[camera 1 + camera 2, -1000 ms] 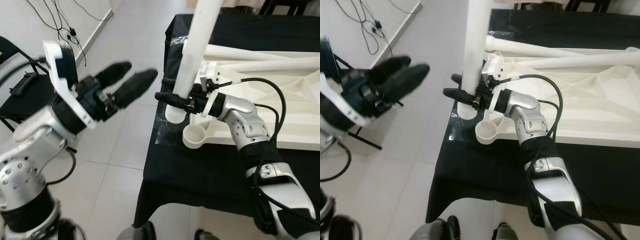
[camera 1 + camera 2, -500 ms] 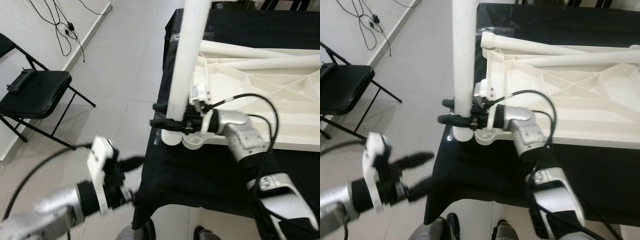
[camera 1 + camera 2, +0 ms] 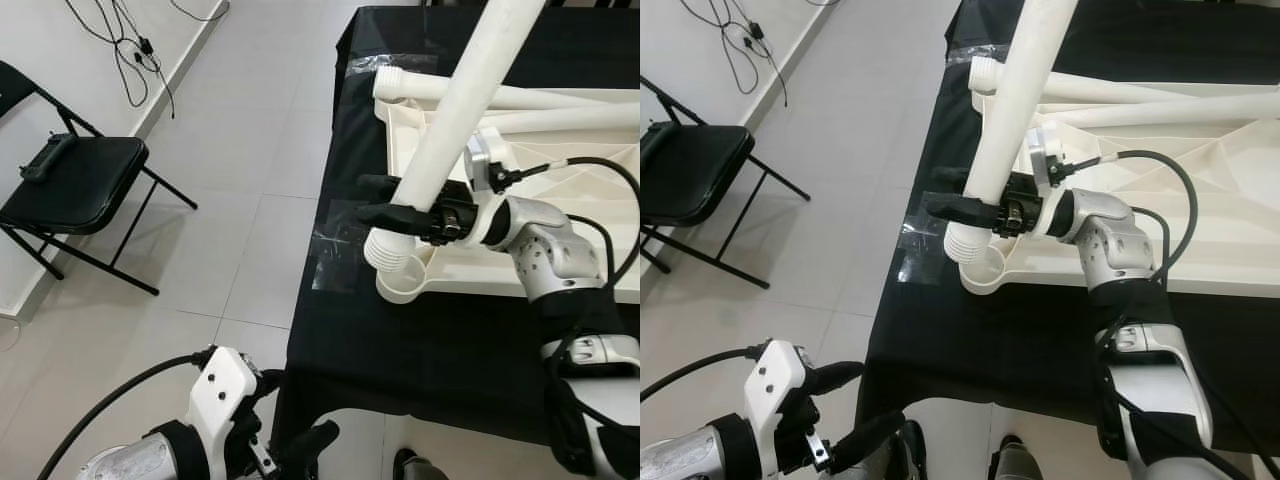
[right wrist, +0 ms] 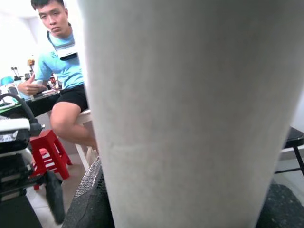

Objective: Building children table

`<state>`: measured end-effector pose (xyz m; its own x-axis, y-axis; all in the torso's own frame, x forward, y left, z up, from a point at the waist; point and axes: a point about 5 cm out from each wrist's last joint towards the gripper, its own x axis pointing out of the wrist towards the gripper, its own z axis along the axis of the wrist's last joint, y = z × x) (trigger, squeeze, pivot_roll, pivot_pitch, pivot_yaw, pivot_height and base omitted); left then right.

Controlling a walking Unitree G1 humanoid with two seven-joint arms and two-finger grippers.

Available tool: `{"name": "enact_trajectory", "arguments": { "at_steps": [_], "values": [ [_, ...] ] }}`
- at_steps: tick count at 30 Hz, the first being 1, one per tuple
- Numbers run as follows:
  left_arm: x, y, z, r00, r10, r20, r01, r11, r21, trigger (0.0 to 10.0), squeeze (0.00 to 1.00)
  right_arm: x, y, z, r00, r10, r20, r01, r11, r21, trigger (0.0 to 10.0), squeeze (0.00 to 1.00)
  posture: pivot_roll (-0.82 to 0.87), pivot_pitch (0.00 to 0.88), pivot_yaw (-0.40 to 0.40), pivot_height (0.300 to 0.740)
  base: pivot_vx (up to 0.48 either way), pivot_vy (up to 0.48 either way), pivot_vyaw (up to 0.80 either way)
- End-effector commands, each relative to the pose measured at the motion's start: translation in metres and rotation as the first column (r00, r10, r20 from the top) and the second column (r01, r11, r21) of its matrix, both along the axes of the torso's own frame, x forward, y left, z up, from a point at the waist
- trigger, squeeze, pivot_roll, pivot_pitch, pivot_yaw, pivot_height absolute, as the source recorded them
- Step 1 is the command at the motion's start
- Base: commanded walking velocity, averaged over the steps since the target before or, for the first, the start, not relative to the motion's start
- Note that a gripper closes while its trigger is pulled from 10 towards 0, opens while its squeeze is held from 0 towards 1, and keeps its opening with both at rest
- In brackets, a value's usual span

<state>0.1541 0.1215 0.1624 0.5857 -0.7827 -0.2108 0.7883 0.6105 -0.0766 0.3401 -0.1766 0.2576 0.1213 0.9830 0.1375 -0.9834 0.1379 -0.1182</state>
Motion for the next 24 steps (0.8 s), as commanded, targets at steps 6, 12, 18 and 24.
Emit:
{"name": "enact_trajectory", "arguments": {
  "at_steps": [6, 12, 18, 24],
  "values": [
    [-0.002, 0.001, -0.007, 1.0, 0.014, 0.02, -0.015, 0.999, 0.037, 10.0, 0.0, -0.009, 0.005, -0.031, 1.0, 0.018, -0.006, -0.019, 0.987, -0.157, 10.0, 0.0, 0.07, 0.321, 0.096, 0.74, 0.0, 0.0, 0.0],
    [-0.002, 0.0, -0.007, 0.999, 0.012, 0.031, -0.013, 0.999, 0.041, 10.0, 0.0, -0.007, 0.01, -0.04, 1.0, -0.011, 0.009, 0.013, 0.981, -0.196, 10.0, 0.0, 0.07, 0.325, 0.099, 0.74, 0.0, 0.0, 0.0],
    [-0.002, -0.001, -0.008, 0.999, 0.009, 0.053, -0.011, 0.999, 0.047, 10.0, 0.0, -0.007, 0.015, -0.051, 0.997, -0.028, 0.077, 0.052, 0.942, -0.332, 10.0, 0.0, 0.07, 0.332, 0.098, 0.74, 0.0, 0.0, 0.0],
    [-0.002, -0.001, -0.009, 0.998, 0.009, 0.06, -0.012, 0.999, 0.048, 10.0, 0.0, -0.014, 0.021, -0.06, 0.989, 0.033, 0.146, 0.037, 0.892, -0.45, 10.0, 0.0, 0.07, 0.336, 0.091, 0.74, 0.0, 0.0, 0.0]
  ]
}}
